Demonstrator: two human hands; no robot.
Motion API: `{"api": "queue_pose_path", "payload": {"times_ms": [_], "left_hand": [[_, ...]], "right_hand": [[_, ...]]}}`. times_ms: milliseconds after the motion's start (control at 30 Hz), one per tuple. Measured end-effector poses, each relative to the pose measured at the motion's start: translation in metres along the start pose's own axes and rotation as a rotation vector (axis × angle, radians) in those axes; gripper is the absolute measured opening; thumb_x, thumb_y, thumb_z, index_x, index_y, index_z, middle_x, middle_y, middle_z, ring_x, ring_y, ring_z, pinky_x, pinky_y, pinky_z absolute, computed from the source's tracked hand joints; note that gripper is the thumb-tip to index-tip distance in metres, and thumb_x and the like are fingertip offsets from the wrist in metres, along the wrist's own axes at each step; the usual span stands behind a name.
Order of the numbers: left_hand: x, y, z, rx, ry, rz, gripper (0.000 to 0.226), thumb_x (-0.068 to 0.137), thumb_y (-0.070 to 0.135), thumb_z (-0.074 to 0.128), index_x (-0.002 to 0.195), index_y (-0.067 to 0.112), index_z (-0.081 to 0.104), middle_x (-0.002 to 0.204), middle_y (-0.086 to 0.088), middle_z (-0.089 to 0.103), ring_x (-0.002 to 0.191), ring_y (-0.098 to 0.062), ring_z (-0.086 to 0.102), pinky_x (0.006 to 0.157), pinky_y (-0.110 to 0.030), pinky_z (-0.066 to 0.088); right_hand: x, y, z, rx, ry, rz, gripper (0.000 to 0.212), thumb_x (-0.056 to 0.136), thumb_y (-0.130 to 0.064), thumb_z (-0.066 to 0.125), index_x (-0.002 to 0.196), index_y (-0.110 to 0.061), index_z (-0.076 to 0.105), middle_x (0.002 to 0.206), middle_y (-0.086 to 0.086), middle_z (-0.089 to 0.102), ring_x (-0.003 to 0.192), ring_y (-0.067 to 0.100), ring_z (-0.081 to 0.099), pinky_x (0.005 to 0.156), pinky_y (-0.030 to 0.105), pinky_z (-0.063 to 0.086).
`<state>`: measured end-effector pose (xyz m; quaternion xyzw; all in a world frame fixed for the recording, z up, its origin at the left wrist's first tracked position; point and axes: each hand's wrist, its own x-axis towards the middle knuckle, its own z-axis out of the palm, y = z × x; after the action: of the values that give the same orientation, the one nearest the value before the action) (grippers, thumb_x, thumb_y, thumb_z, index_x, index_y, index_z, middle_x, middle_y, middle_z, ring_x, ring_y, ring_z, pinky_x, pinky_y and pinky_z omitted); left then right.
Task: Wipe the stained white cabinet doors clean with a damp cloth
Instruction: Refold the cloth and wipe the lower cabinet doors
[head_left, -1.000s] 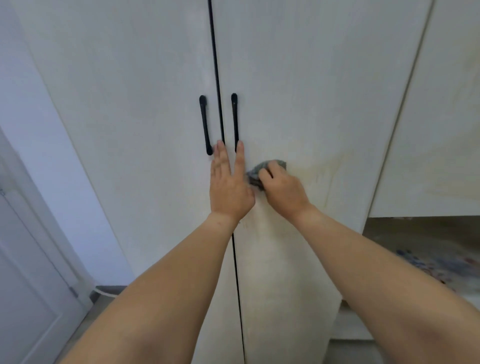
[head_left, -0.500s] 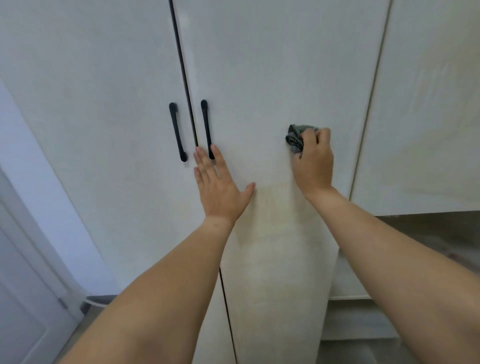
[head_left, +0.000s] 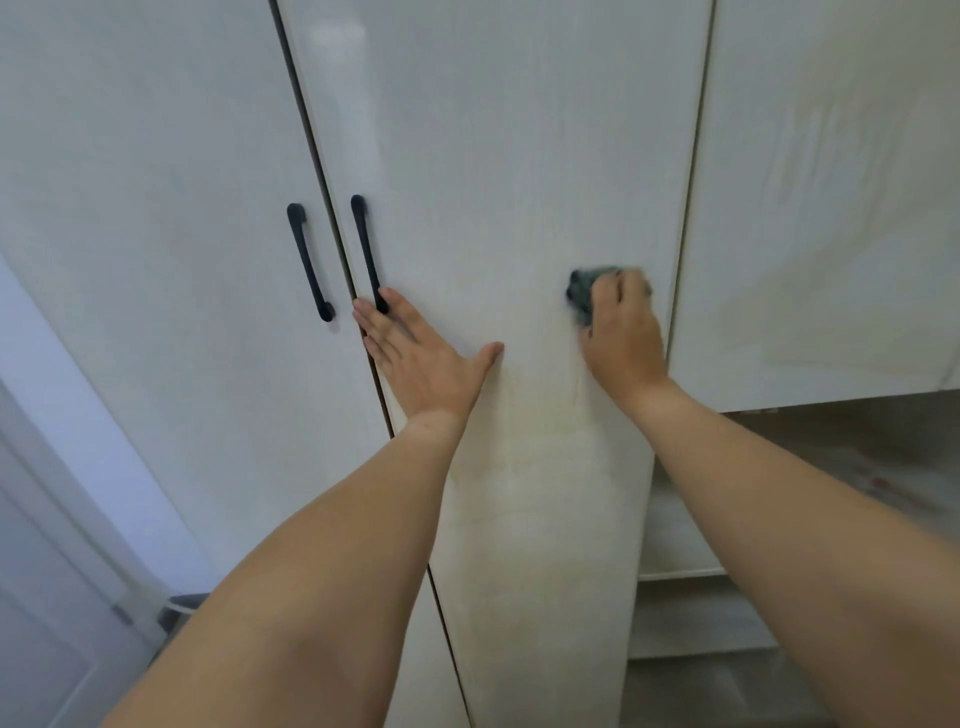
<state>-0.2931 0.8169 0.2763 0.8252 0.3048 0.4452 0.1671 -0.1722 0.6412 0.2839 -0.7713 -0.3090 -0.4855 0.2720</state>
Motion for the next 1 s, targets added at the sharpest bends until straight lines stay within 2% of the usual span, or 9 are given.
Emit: {"api": "queue_pose_path", "payload": {"times_ms": [100,267,333,433,533,633,833,933,1000], "left_hand": [[0.000,-0.002,0.002,0.005,0.011,0.019,0.152,0.059,0.084,0.068,0.152,0.003,-0.021,0.158,-0.034,-0.015,0.150,-0.043,-0.014,0.124,-0.050,0.002],[0.000,-0.004,0.002,-0.004,0.013,0.045,0.150,0.061,0.082,0.069,0.152,0.002,-0.020,0.158,-0.034,-0.016,0.150,-0.043,-0.015,0.125,-0.048,0.000],[0.000,-0.007,0.001,-0.003,0.003,0.067,0.148,0.063,0.079,0.071,0.153,0.003,-0.019,0.158,-0.033,-0.017,0.150,-0.042,-0.016,0.125,-0.049,0.001],[-0.002,-0.020,-0.004,0.015,-0.021,0.136,0.137,0.072,0.068,0.072,0.154,0.005,-0.018,0.161,-0.028,-0.016,0.151,-0.036,-0.017,0.125,-0.048,0.002],[-0.005,-0.052,-0.014,-0.022,-0.042,0.303,0.101,0.089,0.030,0.062,0.157,0.003,-0.008,0.165,-0.021,-0.008,0.153,-0.031,-0.010,0.126,-0.045,0.009],[-0.008,-0.090,-0.027,-0.051,-0.031,0.404,0.079,0.087,-0.002,0.043,0.156,-0.003,0.005,0.165,-0.019,0.003,0.154,-0.028,-0.001,0.124,-0.042,0.019],[-0.006,-0.125,-0.038,-0.067,-0.004,0.287,0.083,0.077,-0.013,0.034,0.156,-0.004,0.009,0.166,-0.016,0.009,0.154,-0.026,0.003,0.124,-0.040,0.020],[-0.002,-0.135,-0.043,-0.092,-0.068,0.291,0.089,0.077,-0.013,0.039,0.157,0.002,0.003,0.167,-0.012,0.003,0.154,-0.022,-0.001,0.124,-0.039,0.019],[-0.001,-0.140,-0.045,-0.119,-0.096,0.312,0.086,0.082,-0.009,0.042,0.158,0.003,0.003,0.167,-0.011,0.002,0.154,-0.021,-0.001,0.125,-0.036,0.016]], "right_hand": [[-0.024,0.009,-0.008,0.034,-0.169,-0.215,0.024,0.087,-0.018,0.038,0.103,-0.003,0.049,0.102,0.023,0.050,0.071,0.037,0.053,0.044,0.033,0.045],[0.021,0.027,-0.016,0.105,0.111,0.354,0.027,0.083,0.002,0.056,0.108,-0.002,0.047,0.113,0.021,0.045,0.081,0.037,0.054,0.062,0.041,0.049],[0.014,0.024,-0.012,0.089,0.157,0.373,0.027,0.083,0.005,0.056,0.108,-0.002,0.046,0.114,0.021,0.045,0.086,0.036,0.054,0.067,0.043,0.052],[-0.044,-0.002,0.021,0.037,0.058,0.236,0.031,0.080,0.006,0.062,0.106,0.000,0.046,0.109,0.024,0.049,0.085,0.040,0.054,0.064,0.044,0.052],[-0.095,-0.054,0.051,0.052,-0.139,0.019,0.031,0.074,0.008,0.068,0.099,0.000,0.051,0.098,0.022,0.053,0.075,0.037,0.055,0.050,0.042,0.053],[-0.061,-0.101,0.053,0.182,-0.198,-0.057,0.027,0.074,0.009,0.063,0.099,0.001,0.057,0.099,0.019,0.053,0.076,0.036,0.055,0.046,0.039,0.050],[-0.006,-0.147,0.065,0.212,0.034,-0.092,0.015,0.082,0.002,0.059,0.097,0.000,0.061,0.100,0.019,0.056,0.081,0.034,0.055,0.056,0.033,0.046],[-0.059,-0.163,0.084,0.205,-0.199,-0.370,0.013,0.081,0.001,0.060,0.094,0.000,0.062,0.097,0.019,0.058,0.073,0.035,0.060,0.047,0.037,0.052],[-0.059,-0.181,0.088,0.258,-0.307,-0.384,0.018,0.078,0.001,0.064,0.095,-0.001,0.063,0.096,0.018,0.057,0.069,0.035,0.059,0.044,0.037,0.051]]}}
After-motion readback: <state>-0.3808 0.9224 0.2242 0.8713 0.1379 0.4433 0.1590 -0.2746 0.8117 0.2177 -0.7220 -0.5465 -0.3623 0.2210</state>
